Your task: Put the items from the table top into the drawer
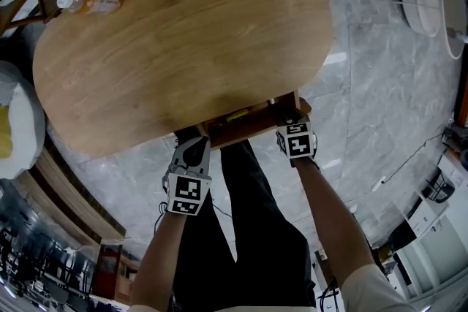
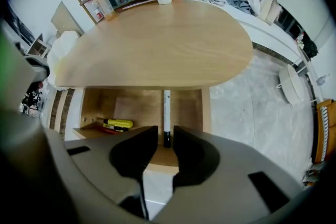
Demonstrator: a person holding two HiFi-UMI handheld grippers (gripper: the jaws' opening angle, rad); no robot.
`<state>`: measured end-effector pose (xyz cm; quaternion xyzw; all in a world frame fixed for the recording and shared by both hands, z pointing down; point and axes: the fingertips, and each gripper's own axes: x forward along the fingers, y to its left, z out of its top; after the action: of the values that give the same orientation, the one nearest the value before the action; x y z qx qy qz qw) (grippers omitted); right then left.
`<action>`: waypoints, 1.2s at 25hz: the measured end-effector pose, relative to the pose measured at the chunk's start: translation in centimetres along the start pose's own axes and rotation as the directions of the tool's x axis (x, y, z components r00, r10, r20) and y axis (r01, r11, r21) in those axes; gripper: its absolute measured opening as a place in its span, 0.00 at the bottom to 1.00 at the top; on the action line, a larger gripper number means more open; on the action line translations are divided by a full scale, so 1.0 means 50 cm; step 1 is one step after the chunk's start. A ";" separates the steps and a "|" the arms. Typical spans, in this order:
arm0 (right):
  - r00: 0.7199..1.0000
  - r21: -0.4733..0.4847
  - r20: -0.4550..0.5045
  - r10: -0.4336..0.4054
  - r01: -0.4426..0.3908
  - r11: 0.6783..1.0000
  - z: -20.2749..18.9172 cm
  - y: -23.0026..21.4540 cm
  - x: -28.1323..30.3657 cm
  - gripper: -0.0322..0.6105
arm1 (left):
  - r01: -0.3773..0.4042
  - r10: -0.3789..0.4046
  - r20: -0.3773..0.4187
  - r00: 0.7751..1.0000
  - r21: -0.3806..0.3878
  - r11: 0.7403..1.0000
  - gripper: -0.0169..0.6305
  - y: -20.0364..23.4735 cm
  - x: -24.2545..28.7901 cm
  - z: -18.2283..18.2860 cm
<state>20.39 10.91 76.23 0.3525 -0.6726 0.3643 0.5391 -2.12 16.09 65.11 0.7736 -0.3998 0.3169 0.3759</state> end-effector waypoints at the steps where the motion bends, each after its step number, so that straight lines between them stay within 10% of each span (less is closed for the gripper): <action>1: 1.000 -0.007 0.009 0.005 -0.005 1.000 0.002 -0.002 -0.018 0.22 | -0.006 0.006 0.004 1.000 0.002 1.000 0.06 -0.006 -0.010 0.012; 23: 0.954 -0.075 0.291 0.067 -0.047 0.996 0.120 0.032 -0.581 0.16 | -0.207 0.214 0.136 0.967 -0.062 0.976 0.06 -0.075 -0.438 0.236; 30: 0.915 -0.274 0.373 0.155 -0.051 0.960 0.171 0.135 -0.726 0.11 | -0.259 0.283 0.255 0.925 -0.123 0.958 0.06 -0.077 -0.580 0.288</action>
<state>16.68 9.69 38.54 0.3085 -0.8259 0.2240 0.4153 -9.98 16.61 33.46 0.7296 -0.5639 0.2397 0.3038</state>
